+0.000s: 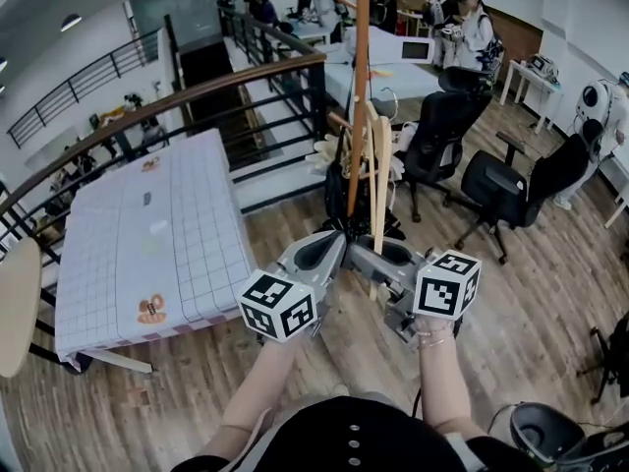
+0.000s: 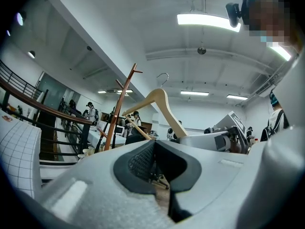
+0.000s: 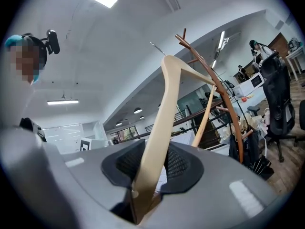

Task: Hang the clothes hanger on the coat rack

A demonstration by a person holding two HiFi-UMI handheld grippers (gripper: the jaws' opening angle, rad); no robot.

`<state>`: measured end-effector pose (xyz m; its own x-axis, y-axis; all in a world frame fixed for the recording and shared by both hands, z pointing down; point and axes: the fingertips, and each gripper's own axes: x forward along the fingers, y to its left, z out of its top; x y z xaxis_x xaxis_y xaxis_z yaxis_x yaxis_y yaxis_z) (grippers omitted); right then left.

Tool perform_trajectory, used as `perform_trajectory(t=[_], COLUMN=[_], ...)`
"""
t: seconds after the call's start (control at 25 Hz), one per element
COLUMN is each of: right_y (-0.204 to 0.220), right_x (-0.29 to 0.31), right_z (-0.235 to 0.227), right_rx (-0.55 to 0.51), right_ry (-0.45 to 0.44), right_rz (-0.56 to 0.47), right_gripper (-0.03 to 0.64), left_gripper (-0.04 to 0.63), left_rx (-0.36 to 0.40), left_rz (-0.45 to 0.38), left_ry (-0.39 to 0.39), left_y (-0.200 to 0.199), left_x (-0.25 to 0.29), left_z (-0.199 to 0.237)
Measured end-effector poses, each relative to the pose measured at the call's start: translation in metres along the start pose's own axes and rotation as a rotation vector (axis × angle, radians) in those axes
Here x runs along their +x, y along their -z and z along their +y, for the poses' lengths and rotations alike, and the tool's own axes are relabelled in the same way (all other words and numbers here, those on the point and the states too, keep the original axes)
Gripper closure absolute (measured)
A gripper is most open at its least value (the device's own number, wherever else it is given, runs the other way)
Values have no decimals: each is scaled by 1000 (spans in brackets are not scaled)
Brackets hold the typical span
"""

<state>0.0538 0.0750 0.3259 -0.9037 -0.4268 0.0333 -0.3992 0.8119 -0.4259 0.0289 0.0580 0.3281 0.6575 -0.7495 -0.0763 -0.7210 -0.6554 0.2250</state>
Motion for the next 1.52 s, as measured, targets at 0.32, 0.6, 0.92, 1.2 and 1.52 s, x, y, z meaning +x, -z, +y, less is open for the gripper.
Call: perform_trajectory(t=[0.32, 0.6, 0.92, 1.2, 1.52], right_y=[-10, -13, -38, -63, -82], right_x=[13, 27, 64, 95, 126], right_z=[-26, -51, -71, -92, -111], right_rx=[10, 0, -33, -54, -52], right_ry=[-16, -16, -17, -23, -23], right_rz=[24, 33, 12, -4, -3], right_gripper=[506, 505, 505, 505, 505], left_gripper=[597, 597, 597, 597, 597], left_rx=[-22, -38, -39, -42, -48], left_rz=[13, 15, -4, -23, -35], left_ry=[-13, -13, -7, 12, 42], left_y=[6, 11, -2, -17, -32], left_x=[31, 51, 73, 98, 117], left_z=[23, 46, 93, 130, 159])
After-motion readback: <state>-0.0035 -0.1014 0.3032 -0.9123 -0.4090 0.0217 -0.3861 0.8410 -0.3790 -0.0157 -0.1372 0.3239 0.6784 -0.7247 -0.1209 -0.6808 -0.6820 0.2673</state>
